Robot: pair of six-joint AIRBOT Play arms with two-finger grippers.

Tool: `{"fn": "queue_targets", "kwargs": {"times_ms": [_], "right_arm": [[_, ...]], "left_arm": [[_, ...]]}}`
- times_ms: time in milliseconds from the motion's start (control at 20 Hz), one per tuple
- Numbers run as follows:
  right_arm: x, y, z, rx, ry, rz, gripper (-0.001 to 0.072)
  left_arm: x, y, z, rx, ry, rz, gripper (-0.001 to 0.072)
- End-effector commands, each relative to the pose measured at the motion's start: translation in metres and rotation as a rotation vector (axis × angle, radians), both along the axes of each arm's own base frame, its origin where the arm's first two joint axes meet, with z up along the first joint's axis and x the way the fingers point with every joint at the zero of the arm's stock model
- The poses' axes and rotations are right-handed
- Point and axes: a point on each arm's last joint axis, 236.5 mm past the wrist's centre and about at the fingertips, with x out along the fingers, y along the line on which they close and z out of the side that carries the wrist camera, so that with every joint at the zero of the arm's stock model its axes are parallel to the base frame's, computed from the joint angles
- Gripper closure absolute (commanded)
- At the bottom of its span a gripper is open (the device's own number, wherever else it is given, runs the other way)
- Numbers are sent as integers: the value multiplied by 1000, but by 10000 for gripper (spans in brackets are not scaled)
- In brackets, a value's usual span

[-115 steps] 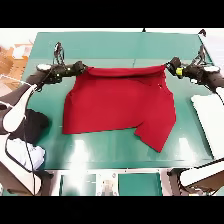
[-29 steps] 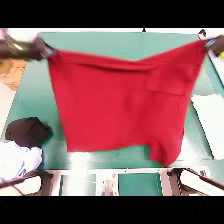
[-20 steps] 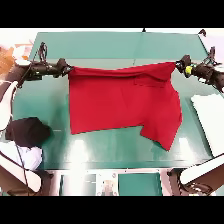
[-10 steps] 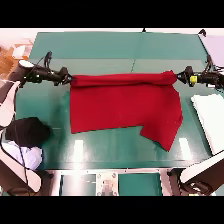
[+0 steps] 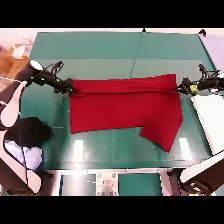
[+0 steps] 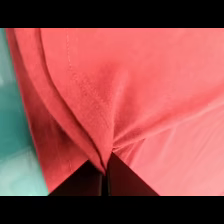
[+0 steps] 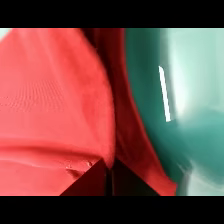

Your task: Fold the shirts.

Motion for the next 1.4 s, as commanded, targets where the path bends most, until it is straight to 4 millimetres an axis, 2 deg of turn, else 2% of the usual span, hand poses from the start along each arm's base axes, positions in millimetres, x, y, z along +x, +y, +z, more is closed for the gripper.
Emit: {"fn": "queue_targets", "kwargs": {"times_ms": [0, 150, 300, 450, 500, 550, 600, 700, 750, 800, 850, 900, 1050, 1200, 1350], "right_arm": [[-5, -7, -7, -33, 27, -6, 697], [-4, -7, -7, -34, 25, -8, 697], [-4, -4, -7, -34, 25, -2, 696], [-2, 6, -7, -25, 38, 2, 683], [-3, 11, -6, -15, 50, 2, 533], [-5, 14, -5, -6, 69, 1, 471], [-11, 13, -3, -1, 97, -1, 471], [-26, 1, 8, -32, 139, -10, 470], [-33, -8, 18, -48, 146, -21, 470], [-39, -13, 31, -52, 139, -27, 470], [-46, -16, 43, -54, 132, -37, 471], [-57, -19, 54, -55, 129, -50, 471], [-102, -31, 70, -96, 132, -124, 471], [-153, -43, 60, -122, 113, -294, 470], [-196, -44, 39, -146, 111, -429, 471]], "left_arm": [[-11, 6, -6, 41, 25, -48, 683], [-18, 13, -10, 73, 44, -77, 683], [-9, 14, -10, 79, 10, -55, 682], [4, -2, 1, -4, -25, -6, 682], [3, -4, 3, -16, -19, -8, 659], [-4, -6, 4, -23, 6, -26, 623], [-15, -6, 5, -29, 47, -42, 624], [-41, -1, 11, -21, 162, -78, 623], [-52, 2, 15, -27, 217, -84, 436], [-63, 4, 19, -33, 284, -72, 85], [-74, 4, 22, -37, 340, -71, 152], [-84, 6, 24, -32, 387, -83, 174], [-114, 4, 37, -37, 458, -91, 175], [-153, 2, 48, -16, 387, -48, 175], [-204, 0, 42, 17, 322, 130, 174]]}}
